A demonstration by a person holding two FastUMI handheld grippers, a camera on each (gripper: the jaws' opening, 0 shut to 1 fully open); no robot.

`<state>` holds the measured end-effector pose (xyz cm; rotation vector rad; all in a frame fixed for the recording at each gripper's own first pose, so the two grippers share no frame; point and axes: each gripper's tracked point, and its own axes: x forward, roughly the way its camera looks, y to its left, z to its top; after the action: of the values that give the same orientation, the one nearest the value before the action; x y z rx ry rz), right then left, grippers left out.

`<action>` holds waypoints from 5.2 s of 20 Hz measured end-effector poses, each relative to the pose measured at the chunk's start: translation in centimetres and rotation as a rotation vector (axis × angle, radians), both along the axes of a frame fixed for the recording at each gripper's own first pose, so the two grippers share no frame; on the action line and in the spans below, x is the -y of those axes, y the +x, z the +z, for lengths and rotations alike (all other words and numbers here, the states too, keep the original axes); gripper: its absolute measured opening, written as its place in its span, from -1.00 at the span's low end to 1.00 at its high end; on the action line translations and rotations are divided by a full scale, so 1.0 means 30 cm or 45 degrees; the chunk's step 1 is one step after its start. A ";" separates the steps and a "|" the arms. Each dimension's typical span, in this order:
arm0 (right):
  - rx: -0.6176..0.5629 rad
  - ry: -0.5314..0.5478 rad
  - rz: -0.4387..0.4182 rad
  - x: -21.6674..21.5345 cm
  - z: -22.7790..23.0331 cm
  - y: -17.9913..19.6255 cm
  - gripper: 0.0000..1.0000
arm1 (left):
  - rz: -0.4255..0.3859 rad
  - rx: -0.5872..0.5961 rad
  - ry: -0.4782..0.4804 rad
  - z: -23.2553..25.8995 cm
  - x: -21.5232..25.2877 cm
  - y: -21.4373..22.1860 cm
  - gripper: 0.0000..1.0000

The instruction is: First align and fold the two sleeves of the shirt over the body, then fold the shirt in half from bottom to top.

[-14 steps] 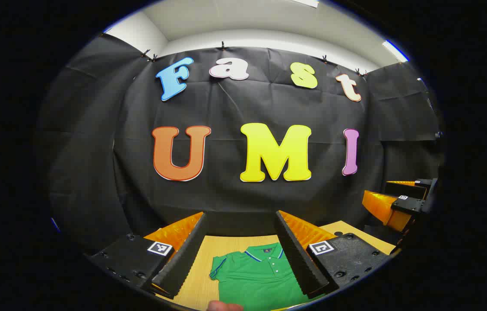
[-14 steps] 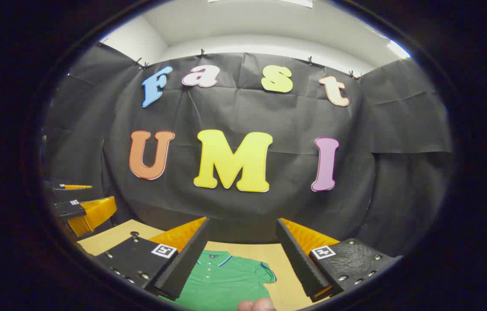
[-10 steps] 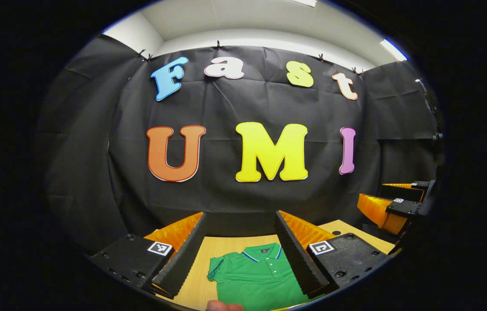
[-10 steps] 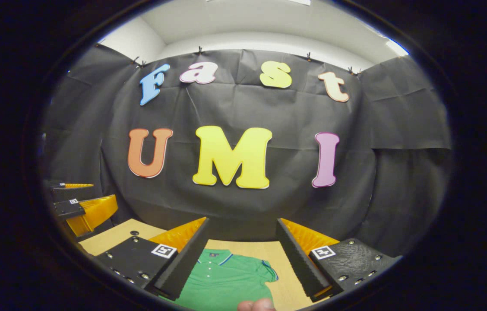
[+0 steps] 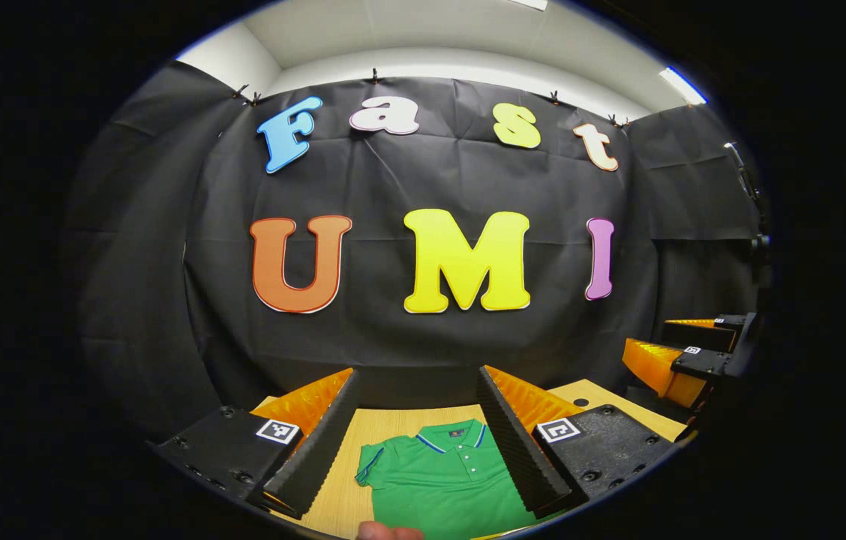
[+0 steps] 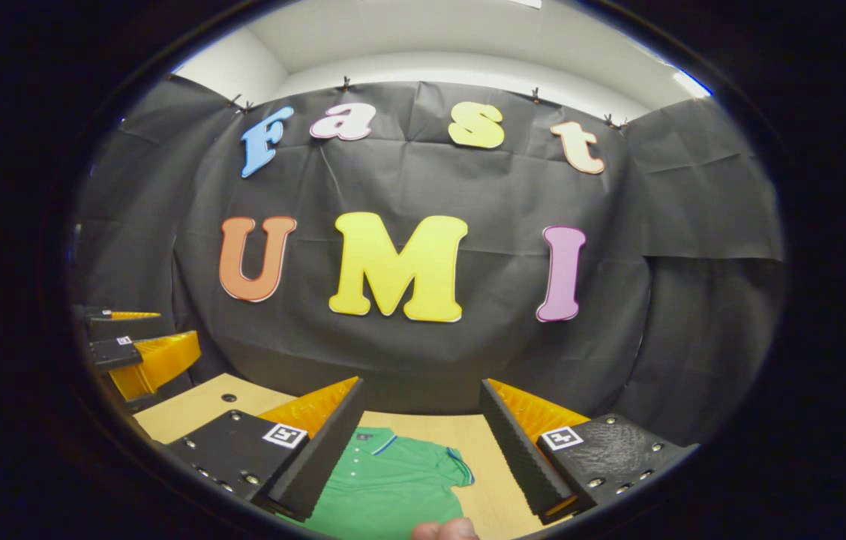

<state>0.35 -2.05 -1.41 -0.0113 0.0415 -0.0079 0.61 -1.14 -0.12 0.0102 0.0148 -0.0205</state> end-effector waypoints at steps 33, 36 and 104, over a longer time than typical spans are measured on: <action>-0.828 -0.058 0.260 0.311 -1.255 0.790 0.70 | 0.295 -0.466 -0.030 -0.396 -0.034 -0.013 0.99; -0.855 -0.009 0.271 0.305 -1.296 0.805 0.55 | 0.314 -0.472 -0.017 -0.397 -0.033 -0.019 0.99; -0.538 0.091 0.258 -0.112 -0.350 0.179 0.69 | -0.024 -0.313 -0.055 -0.392 -0.249 0.005 0.99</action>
<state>5.73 1.31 -11.92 0.0549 0.4627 0.1993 0.74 6.32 -11.87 -0.0358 0.2599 -0.0408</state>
